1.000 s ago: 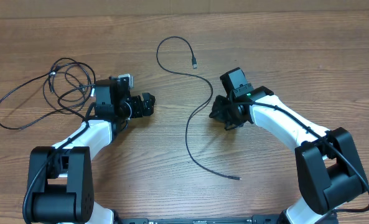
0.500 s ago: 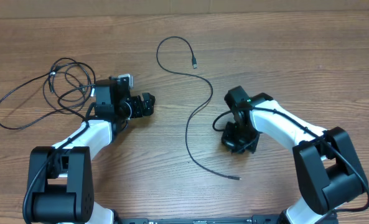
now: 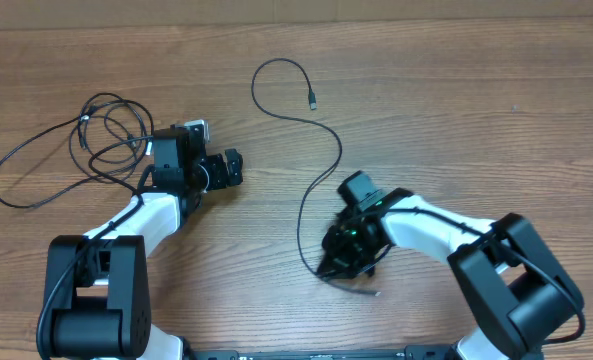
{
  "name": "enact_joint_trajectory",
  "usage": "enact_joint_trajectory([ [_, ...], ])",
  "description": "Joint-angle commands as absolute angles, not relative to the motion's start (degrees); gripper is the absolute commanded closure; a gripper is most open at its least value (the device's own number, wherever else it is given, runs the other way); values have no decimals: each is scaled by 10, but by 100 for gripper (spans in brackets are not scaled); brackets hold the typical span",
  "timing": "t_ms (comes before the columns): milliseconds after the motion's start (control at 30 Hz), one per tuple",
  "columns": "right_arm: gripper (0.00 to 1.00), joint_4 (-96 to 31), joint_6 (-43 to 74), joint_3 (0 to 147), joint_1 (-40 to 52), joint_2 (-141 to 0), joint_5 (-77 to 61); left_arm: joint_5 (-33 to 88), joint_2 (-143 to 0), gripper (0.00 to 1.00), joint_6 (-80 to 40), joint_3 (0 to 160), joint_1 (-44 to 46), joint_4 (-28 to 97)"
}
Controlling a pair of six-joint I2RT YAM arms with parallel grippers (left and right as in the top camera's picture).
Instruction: Untangle cables
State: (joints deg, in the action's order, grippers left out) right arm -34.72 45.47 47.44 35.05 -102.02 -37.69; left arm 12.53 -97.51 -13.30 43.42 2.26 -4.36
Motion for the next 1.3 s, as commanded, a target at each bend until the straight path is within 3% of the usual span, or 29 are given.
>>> enact_joint_trajectory([
  [0,84,-301,519,469,396,-1032,-382,114,-981,0,-128,430,23,-44],
  [233,84,-127,584,469,429,-1032,-342,114,-981,0,-128,430,23,-44],
  [567,79,-49,602,469,429,-1032,-223,115,-981,0,-129,430,23,-44],
  [667,60,-30,594,469,427,-1032,-176,116,-981,0,-129,430,23,-45],
  [867,38,17,563,469,427,-1032,-73,116,-981,0,-129,430,23,-44],
  [1267,45,72,563,469,396,-1033,148,121,-981,0,-129,430,23,-45],
])
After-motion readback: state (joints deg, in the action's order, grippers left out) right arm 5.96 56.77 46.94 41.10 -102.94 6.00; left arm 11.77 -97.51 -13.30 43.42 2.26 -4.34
